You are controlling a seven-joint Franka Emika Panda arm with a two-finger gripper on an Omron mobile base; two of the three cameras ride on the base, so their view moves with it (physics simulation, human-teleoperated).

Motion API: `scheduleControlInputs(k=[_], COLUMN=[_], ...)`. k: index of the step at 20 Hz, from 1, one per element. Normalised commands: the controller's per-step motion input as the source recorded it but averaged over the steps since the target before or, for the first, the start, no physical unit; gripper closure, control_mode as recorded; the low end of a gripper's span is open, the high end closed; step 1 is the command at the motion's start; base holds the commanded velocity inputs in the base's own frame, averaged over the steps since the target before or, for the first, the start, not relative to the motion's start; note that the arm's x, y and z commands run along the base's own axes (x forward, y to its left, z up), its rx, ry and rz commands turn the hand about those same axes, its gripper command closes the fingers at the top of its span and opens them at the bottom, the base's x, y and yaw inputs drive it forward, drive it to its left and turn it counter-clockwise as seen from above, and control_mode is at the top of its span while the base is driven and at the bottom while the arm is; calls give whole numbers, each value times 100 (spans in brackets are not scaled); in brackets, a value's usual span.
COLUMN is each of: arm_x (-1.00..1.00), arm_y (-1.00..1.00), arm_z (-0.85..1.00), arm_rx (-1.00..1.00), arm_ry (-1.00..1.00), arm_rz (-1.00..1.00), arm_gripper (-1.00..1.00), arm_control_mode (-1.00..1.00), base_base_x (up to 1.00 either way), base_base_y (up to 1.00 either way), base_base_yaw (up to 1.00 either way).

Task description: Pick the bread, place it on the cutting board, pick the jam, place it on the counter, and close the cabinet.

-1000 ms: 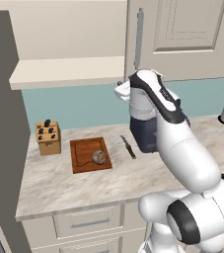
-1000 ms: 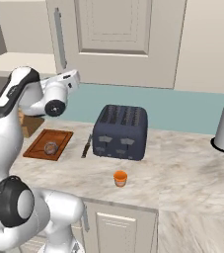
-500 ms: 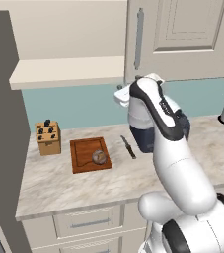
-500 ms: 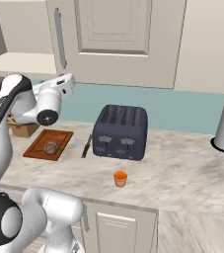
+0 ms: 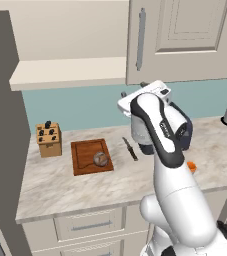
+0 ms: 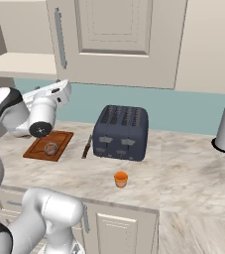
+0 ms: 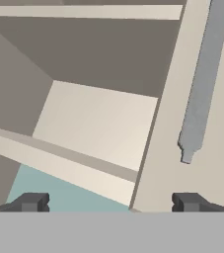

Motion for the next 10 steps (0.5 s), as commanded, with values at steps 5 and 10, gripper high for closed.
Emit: scheduleControlInputs(k=[5, 10], arm_x=[-22, -25], arm_y=[11, 11], arm_z=[28, 32], arm_rx=[0, 0], arm_ry=[0, 0], arm_rz=[-8, -10], arm_gripper=[-100, -100], arm_control_mode=[-100, -100], base_base_x=[0, 0], base_base_y=[0, 0], base_base_yaw=[0, 0])
